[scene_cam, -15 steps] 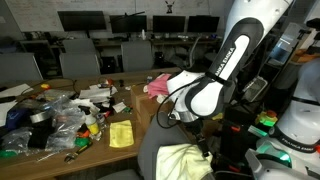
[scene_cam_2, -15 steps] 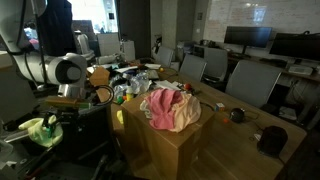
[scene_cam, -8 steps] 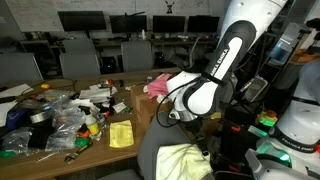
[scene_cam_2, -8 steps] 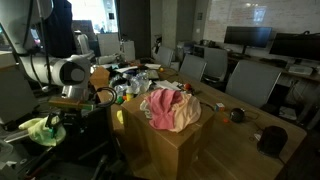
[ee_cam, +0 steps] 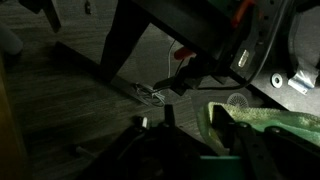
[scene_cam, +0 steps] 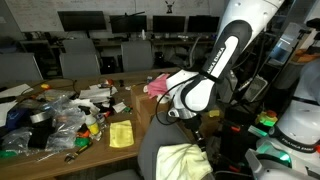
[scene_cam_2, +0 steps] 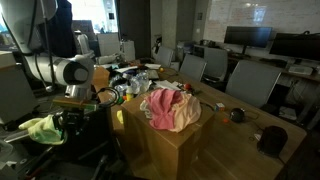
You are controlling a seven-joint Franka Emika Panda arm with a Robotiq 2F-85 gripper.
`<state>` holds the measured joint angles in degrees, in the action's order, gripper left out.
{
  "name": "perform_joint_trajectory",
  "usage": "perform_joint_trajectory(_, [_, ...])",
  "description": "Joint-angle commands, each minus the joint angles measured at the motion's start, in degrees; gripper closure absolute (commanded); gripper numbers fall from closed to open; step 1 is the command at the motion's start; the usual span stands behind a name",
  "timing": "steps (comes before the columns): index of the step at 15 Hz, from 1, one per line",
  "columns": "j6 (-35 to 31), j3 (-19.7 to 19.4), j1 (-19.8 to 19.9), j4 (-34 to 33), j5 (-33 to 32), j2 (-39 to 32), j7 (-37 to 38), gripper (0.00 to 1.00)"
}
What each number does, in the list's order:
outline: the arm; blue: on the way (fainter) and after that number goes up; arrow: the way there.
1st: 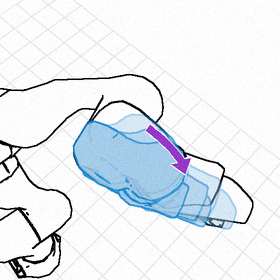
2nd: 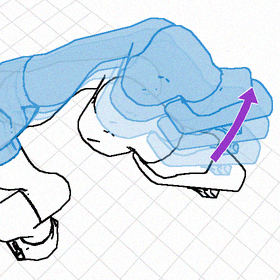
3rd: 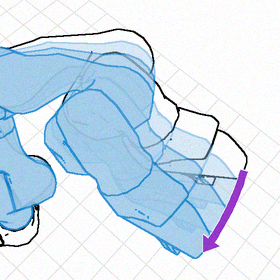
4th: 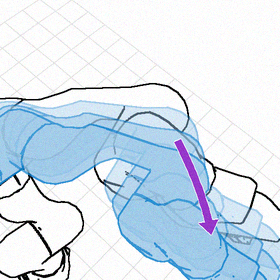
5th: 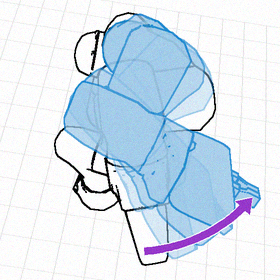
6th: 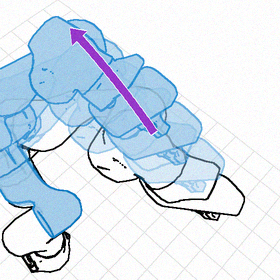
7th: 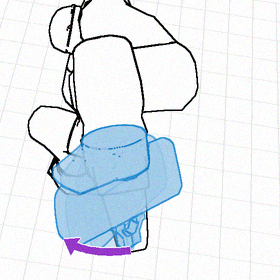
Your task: Put the peach shirt, the white towel, the pink shirt and the green towel on the top of the box respectively
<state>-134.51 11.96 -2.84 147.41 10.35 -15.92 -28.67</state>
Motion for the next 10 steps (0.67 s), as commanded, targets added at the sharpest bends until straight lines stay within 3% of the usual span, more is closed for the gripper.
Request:
perform_joint_trajectory(1, [1.87,0.5,1.8,-0.44,1.62,1.24,-3.06,0.87])
perform_joint_trajectory(4, [1.32,0.47,2.96,0.61,2.7,3.5,-4.93,1.0])
perform_joint_trajectory(10, [-0.18,-0.77,4.09,3.92,6.99,11.78,-9.35,1.0])
